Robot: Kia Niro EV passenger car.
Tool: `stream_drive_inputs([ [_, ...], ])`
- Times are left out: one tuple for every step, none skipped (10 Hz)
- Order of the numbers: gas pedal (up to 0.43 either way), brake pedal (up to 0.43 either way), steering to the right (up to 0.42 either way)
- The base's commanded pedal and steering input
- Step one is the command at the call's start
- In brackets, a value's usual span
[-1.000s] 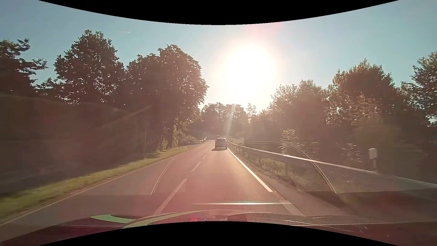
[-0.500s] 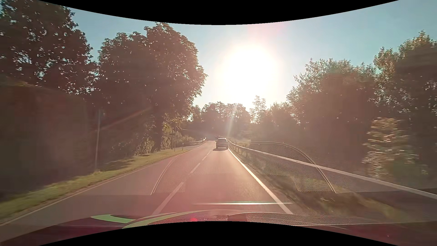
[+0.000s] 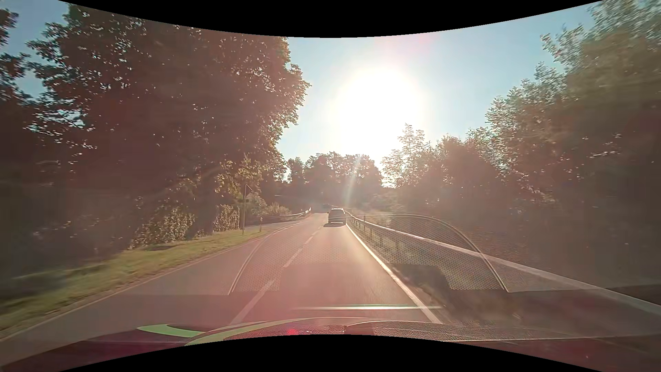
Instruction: Follow the waypoints while adhering to traffic rules and regulations
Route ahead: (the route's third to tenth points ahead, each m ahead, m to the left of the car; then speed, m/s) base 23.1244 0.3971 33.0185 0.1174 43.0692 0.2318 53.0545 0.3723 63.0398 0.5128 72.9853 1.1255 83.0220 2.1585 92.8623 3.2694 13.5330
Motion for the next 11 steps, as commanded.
stream_drive_inputs([
  [0.248,0.0,-0.003],
  [0.248,0.0,-0.003],
  [0.248,0.0,-0.003],
  [0.248,0.0,-0.002],
  [0.248,0.0,0.0],
  [0.248,0.0,0.001],
  [0.248,0.0,0.002],
  [0.248,0.0,0.003],
  [0.248,0.0,0.004],
  [0.248,0.0,0.004],
  [0.248,0.0,0.004],
])
